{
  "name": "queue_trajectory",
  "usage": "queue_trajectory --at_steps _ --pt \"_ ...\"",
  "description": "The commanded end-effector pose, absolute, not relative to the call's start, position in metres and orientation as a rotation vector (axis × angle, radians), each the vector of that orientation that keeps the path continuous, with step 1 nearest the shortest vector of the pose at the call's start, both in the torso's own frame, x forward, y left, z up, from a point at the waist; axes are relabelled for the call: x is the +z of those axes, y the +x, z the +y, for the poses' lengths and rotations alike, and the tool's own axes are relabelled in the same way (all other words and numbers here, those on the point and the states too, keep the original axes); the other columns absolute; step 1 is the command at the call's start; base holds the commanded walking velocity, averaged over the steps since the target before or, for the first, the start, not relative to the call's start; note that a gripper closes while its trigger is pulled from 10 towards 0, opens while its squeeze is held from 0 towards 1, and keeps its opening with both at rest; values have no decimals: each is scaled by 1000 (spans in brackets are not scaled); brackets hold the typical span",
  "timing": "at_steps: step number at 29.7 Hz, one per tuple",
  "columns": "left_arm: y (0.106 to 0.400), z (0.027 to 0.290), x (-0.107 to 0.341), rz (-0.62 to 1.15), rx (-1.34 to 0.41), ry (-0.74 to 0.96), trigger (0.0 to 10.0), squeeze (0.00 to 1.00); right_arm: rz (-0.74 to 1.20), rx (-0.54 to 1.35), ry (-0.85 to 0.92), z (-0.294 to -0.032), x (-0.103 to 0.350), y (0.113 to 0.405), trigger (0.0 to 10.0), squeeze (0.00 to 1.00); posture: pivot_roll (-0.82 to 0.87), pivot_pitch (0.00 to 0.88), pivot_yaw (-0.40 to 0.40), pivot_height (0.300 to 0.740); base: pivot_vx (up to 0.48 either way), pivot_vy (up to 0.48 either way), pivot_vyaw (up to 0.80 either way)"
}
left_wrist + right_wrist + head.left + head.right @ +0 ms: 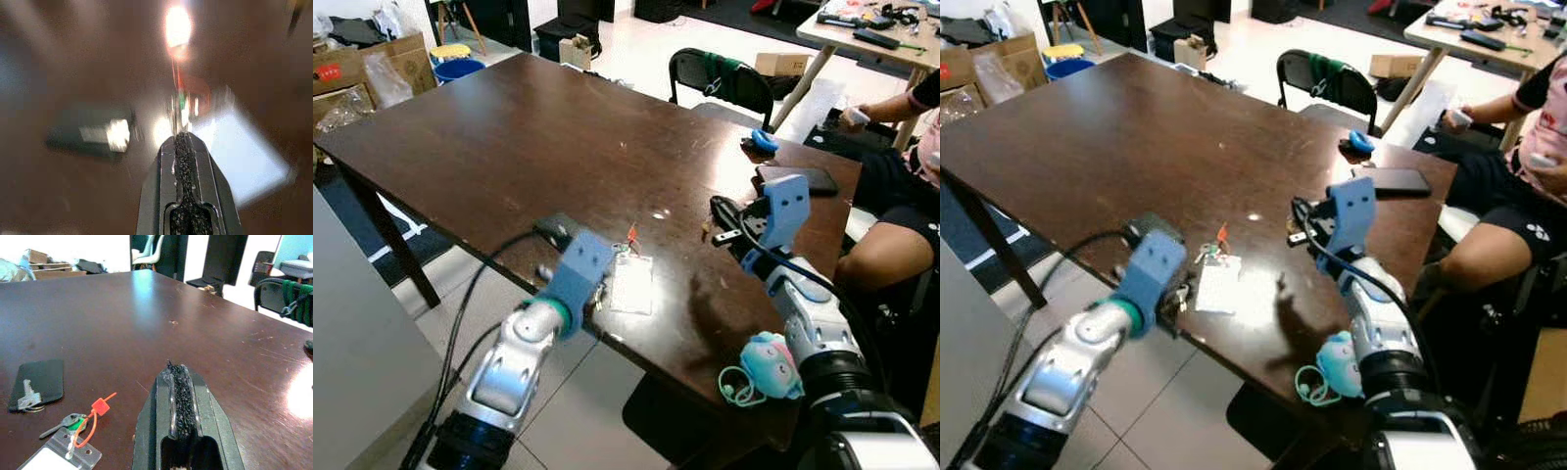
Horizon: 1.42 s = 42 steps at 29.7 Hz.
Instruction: Hang keys on a hook
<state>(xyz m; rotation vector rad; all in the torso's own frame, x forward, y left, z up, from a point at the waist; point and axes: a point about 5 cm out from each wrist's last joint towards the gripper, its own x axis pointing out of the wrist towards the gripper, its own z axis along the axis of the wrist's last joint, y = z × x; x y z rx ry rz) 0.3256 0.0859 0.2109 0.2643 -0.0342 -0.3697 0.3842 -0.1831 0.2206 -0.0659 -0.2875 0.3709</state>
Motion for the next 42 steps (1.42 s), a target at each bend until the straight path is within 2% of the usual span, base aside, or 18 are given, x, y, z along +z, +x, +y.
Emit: queue_trajectory --at_steps 1,2,10,17,20,28,34,42 --pt "322 85 216 -69 -385 233 0 0 -293 370 -59 -183 220 383 10000 0 114 118 64 740 0 0 0" --pt "318 85 226 -119 -381 217 10000 0 -294 373 -53 -181 219 383 10000 0 113 115 62 740 0 0 0" --pt "313 86 237 -182 -350 203 10000 0 -297 379 -38 -177 217 382 10000 0 104 101 58 740 0 0 0" --pt "312 96 244 -233 -234 168 10000 0 -347 365 -32 -174 222 378 10000 0 91 91 55 740 0 0 0" --pt "313 114 242 -239 -98 158 10000 0 -448 346 -20 -167 232 369 10000 0 87 88 56 740 0 0 0" --pt "319 139 243 -230 23 146 10000 0 -529 279 20 -166 247 364 10000 0 80 75 57 740 0 0 0" --pt "321 146 244 -235 59 142 10000 0 -518 257 12 -166 245 366 10000 0 80 75 55 740 0 0 0" --pt "323 151 242 -231 86 141 10000 0 -504 231 28 -167 244 366 10000 0 83 75 51 710 0 0 0"
